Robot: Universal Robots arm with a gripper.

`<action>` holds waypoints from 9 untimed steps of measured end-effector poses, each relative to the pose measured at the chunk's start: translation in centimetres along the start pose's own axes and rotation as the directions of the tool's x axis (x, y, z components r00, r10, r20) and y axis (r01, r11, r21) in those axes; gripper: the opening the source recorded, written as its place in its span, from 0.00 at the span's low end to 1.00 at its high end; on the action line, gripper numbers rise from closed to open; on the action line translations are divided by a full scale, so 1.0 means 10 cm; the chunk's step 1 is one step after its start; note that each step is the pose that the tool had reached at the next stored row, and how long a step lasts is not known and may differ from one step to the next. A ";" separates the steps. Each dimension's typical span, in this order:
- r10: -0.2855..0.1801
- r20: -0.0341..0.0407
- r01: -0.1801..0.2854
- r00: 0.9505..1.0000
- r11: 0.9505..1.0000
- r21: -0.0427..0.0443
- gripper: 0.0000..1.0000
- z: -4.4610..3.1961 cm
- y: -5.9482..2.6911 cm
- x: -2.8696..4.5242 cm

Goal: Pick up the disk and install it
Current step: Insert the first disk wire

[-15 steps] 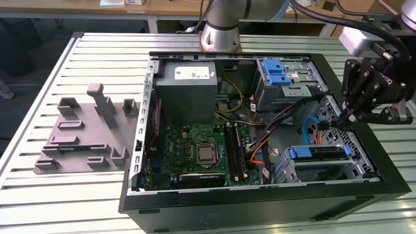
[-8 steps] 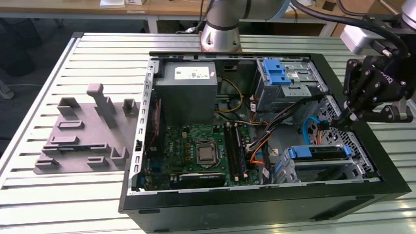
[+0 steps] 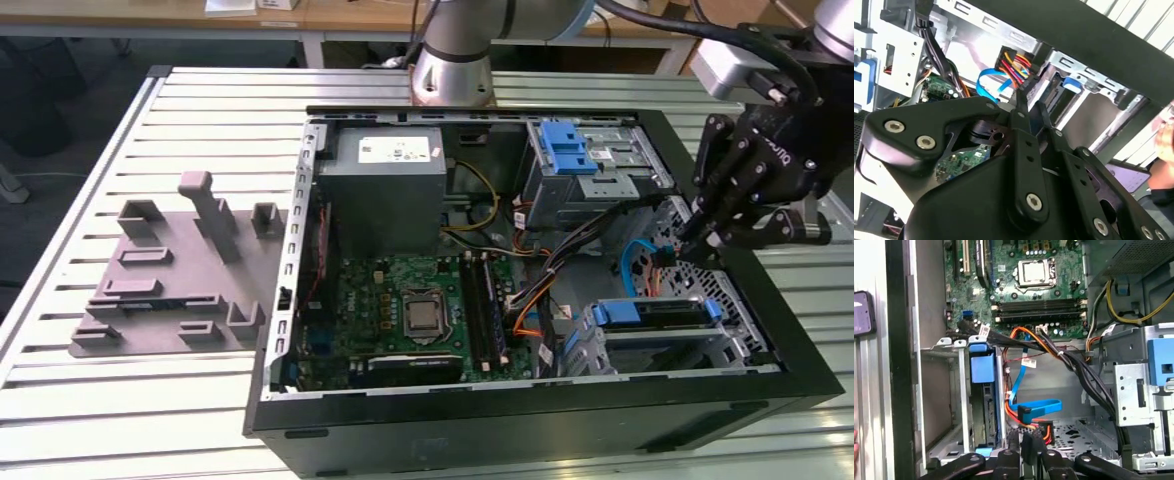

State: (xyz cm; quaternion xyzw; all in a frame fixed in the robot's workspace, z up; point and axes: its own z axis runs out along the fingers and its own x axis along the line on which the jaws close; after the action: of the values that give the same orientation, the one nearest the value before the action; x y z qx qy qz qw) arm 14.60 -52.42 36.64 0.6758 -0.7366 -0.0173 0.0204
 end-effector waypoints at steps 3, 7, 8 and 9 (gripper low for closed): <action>0.003 -0.001 -0.003 1.000 1.000 -0.010 0.25 0.028 -0.030 -0.044; 0.006 -0.002 -0.006 1.000 1.000 -0.014 0.25 0.059 -0.061 -0.070; 0.007 -0.004 -0.007 1.000 1.000 -0.014 0.25 0.067 -0.062 -0.071; 0.007 -0.006 -0.007 1.000 1.000 -0.014 0.25 0.076 -0.064 -0.074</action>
State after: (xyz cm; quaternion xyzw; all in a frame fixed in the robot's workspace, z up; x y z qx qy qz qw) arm 15.26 -51.74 35.84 0.6729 -0.7389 -0.0205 0.0272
